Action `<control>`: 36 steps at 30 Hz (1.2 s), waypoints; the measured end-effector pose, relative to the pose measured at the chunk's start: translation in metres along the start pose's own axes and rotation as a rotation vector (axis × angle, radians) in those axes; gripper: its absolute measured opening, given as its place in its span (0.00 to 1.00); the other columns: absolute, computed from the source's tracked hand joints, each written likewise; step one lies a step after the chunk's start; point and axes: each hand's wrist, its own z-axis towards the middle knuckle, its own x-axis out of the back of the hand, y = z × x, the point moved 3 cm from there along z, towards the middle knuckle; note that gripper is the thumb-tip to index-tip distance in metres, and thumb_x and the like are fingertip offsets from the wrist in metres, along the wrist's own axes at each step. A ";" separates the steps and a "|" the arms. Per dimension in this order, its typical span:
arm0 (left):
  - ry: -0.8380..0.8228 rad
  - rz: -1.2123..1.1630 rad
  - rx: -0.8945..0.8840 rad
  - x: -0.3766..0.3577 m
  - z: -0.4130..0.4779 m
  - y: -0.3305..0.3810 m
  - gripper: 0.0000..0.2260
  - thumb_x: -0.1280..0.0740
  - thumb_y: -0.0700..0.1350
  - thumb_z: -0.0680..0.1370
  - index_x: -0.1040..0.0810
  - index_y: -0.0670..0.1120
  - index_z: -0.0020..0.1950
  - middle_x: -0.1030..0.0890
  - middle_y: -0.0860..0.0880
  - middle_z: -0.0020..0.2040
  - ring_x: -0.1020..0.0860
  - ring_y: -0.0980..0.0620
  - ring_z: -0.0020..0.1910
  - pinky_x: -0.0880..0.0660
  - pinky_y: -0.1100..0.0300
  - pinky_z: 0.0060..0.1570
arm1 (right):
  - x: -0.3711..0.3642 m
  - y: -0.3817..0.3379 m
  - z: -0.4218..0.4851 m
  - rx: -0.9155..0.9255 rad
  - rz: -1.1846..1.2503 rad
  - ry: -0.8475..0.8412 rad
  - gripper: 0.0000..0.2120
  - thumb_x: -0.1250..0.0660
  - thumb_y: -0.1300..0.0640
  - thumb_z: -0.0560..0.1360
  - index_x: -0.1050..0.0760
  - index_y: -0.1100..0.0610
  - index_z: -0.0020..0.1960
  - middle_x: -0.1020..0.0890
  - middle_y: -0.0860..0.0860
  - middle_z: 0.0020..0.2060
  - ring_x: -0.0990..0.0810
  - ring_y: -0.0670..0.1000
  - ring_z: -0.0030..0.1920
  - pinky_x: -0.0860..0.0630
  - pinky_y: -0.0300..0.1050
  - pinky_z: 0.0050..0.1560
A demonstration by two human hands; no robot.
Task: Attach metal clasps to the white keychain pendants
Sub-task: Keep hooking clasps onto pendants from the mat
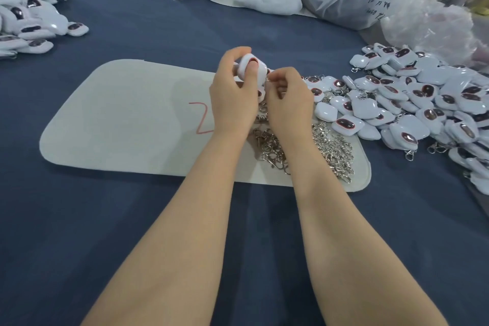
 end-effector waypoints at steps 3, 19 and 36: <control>0.006 -0.365 0.383 0.000 0.004 -0.012 0.05 0.38 0.40 0.80 0.26 0.44 0.55 0.22 0.46 0.42 0.21 0.54 0.31 0.24 0.63 0.32 | -0.001 0.001 0.002 -0.055 0.064 -0.016 0.04 0.37 0.63 0.76 0.26 0.58 0.49 0.24 0.41 0.39 0.26 0.36 0.40 0.29 0.29 0.47; -0.056 -0.929 0.887 0.002 -0.001 -0.012 0.04 0.35 0.37 0.78 0.25 0.36 0.46 0.22 0.46 0.35 0.23 0.59 0.23 0.25 0.69 0.25 | 0.002 -0.010 0.000 0.033 0.148 0.047 0.04 0.36 0.63 0.77 0.22 0.58 0.48 0.19 0.51 0.45 0.24 0.41 0.43 0.31 0.28 0.45; 0.018 -0.571 0.495 0.005 0.000 -0.003 0.05 0.36 0.40 0.80 0.24 0.45 0.55 0.23 0.48 0.44 0.25 0.54 0.29 0.25 0.66 0.30 | 0.003 -0.009 -0.001 0.157 -0.079 0.059 0.05 0.40 0.64 0.78 0.27 0.63 0.47 0.24 0.49 0.38 0.28 0.51 0.40 0.34 0.41 0.42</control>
